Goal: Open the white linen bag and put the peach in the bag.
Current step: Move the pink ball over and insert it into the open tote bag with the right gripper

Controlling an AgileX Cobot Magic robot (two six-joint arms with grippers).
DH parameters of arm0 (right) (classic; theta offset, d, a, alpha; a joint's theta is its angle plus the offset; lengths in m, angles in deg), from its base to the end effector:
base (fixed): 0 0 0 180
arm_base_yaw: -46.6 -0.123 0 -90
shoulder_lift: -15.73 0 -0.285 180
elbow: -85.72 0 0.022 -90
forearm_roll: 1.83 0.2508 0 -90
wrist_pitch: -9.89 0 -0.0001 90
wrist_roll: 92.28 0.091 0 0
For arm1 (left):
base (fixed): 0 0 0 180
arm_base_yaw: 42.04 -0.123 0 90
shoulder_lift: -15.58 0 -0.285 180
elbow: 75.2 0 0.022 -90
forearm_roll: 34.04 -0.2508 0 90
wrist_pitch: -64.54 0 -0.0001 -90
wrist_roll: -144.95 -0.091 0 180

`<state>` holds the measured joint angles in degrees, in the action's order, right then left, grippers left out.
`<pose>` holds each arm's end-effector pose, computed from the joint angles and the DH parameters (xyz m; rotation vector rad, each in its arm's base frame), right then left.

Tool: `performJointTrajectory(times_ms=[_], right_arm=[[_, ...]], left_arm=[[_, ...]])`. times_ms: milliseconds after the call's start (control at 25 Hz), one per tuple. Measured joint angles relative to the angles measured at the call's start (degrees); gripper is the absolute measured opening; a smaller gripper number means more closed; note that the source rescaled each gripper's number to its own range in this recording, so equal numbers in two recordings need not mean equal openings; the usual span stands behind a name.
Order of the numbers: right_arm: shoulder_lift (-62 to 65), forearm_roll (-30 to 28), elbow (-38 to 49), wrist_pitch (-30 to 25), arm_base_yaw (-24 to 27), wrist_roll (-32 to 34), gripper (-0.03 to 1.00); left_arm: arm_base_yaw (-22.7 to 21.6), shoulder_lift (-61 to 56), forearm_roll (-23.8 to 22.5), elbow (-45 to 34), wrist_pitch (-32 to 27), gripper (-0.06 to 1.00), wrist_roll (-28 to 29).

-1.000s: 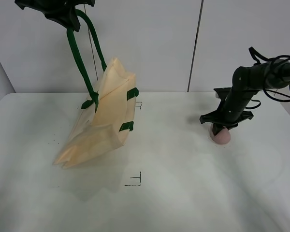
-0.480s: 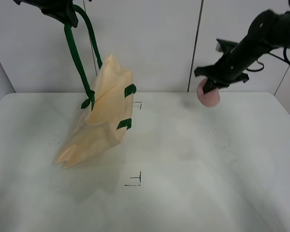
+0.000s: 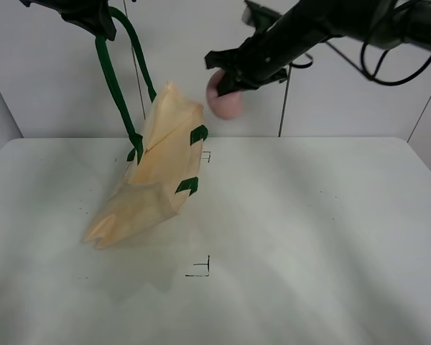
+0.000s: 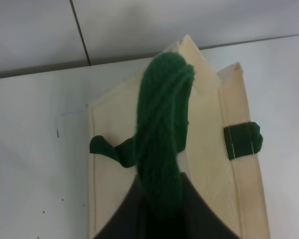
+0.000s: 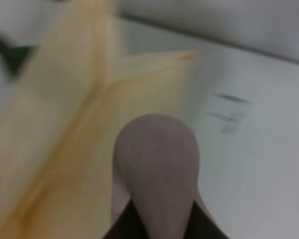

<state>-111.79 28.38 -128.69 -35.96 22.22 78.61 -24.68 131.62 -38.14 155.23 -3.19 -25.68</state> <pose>0.4285 0.2303 0.2976 -0.4252 2.3739 0.7461 0.3936 -0.1167 0.4403 0.1606 2.3231 -0.1439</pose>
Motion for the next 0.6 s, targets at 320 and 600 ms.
performJointTrajectory(times_ms=[320,600], right_arm=[[-11.06,8.81,0.00,6.91,-7.65,-4.23,0.00],[-14.59,9.67,-0.06,9.07,-8.07,-5.29,0.23]], left_arm=[[0.00,0.00,0.00,0.00,0.00,0.00,0.00],[0.00,0.00,0.00,0.00,0.00,0.00,0.00]])
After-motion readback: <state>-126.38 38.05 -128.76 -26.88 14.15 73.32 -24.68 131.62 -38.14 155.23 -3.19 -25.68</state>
